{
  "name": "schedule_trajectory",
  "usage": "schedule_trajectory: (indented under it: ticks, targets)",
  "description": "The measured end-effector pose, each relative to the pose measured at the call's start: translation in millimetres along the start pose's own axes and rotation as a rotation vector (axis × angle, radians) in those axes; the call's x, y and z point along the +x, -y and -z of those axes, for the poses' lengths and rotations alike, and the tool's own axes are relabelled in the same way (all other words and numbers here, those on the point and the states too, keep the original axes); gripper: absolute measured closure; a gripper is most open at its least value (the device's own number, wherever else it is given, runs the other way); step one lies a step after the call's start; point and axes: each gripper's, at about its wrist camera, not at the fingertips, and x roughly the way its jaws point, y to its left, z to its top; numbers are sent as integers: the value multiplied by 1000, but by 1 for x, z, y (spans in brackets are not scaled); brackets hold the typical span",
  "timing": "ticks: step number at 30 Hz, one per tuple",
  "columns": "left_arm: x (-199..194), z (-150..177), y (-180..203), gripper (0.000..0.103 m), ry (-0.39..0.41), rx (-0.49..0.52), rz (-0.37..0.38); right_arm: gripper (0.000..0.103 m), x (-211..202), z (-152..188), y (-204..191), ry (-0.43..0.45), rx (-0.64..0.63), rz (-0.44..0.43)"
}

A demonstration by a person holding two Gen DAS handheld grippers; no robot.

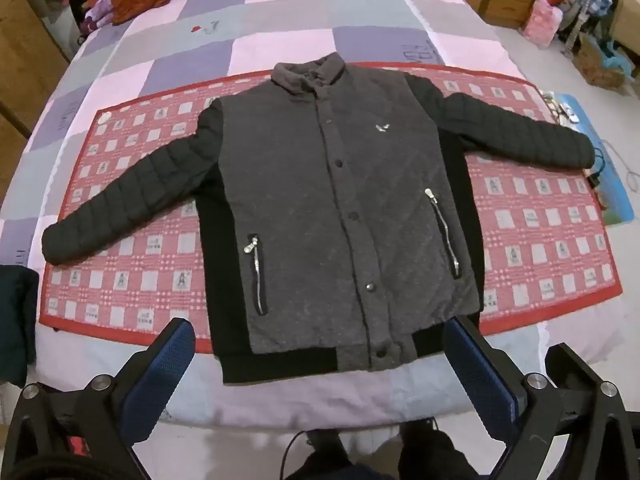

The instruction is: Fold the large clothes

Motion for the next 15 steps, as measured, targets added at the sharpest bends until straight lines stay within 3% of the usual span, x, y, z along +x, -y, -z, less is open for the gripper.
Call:
schedule_trajectory:
  ticks: [15]
  targets:
    - [0,0,-2,1,-12,-3,14,0,2,0,-2,-9,0,0]
